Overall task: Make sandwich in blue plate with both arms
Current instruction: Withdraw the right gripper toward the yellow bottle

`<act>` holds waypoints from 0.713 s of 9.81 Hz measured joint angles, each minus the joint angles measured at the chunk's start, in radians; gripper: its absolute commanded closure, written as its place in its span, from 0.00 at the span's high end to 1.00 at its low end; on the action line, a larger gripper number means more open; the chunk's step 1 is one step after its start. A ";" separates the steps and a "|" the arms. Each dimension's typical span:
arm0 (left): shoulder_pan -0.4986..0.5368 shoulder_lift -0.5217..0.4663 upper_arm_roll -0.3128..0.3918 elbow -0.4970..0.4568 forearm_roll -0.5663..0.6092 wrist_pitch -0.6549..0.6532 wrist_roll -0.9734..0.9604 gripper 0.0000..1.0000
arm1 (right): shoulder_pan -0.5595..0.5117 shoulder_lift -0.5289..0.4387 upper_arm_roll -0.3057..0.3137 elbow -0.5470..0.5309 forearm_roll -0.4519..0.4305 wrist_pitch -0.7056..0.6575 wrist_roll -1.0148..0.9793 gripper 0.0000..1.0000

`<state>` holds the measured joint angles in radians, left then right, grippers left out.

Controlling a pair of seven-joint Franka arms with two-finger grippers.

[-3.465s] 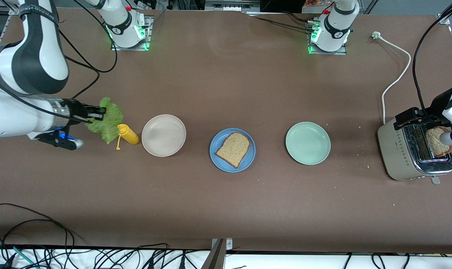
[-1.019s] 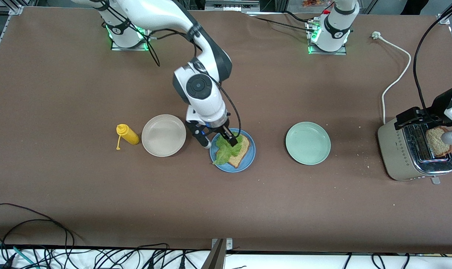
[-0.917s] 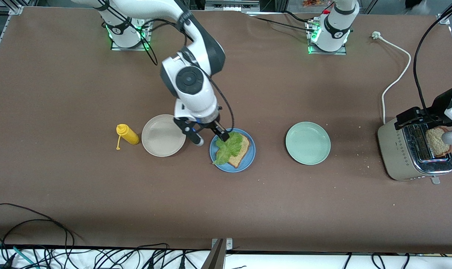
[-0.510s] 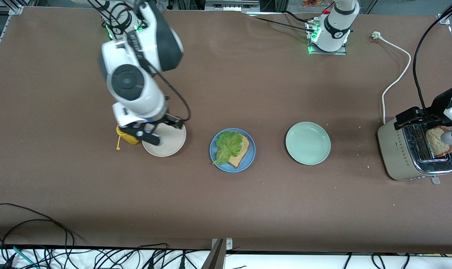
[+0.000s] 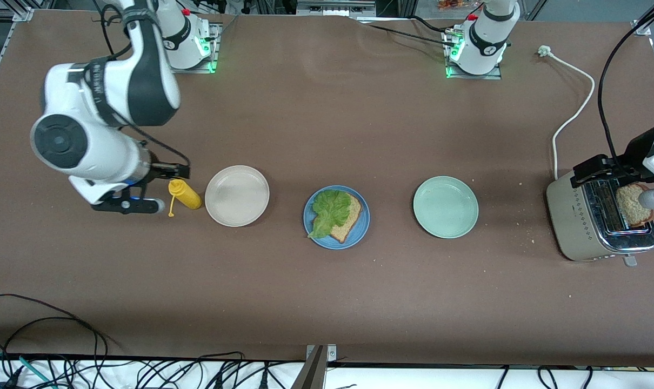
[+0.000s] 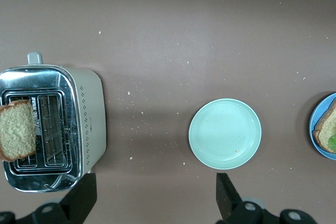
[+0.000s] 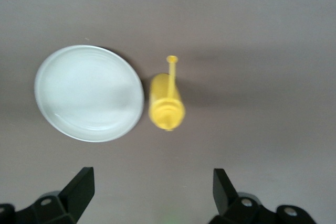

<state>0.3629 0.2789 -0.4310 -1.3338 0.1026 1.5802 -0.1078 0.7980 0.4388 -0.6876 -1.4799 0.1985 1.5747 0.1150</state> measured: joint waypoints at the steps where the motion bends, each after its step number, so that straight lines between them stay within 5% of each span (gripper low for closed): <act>1: 0.000 0.000 0.000 0.000 0.000 0.000 0.000 1.00 | -0.001 -0.004 -0.054 -0.030 0.000 0.000 -0.111 1.00; 4: 0.000 0.000 0.000 0.000 0.000 0.000 0.000 1.00 | -0.010 -0.017 -0.177 -0.116 0.007 0.045 -0.401 1.00; 7: -0.001 0.000 -0.002 0.000 0.000 0.000 0.000 1.00 | -0.122 -0.006 -0.191 -0.220 0.121 0.174 -0.699 1.00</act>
<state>0.3615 0.2788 -0.4331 -1.3338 0.1026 1.5802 -0.1078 0.6759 0.4323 -0.8784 -1.6996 0.3193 1.7484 -0.5837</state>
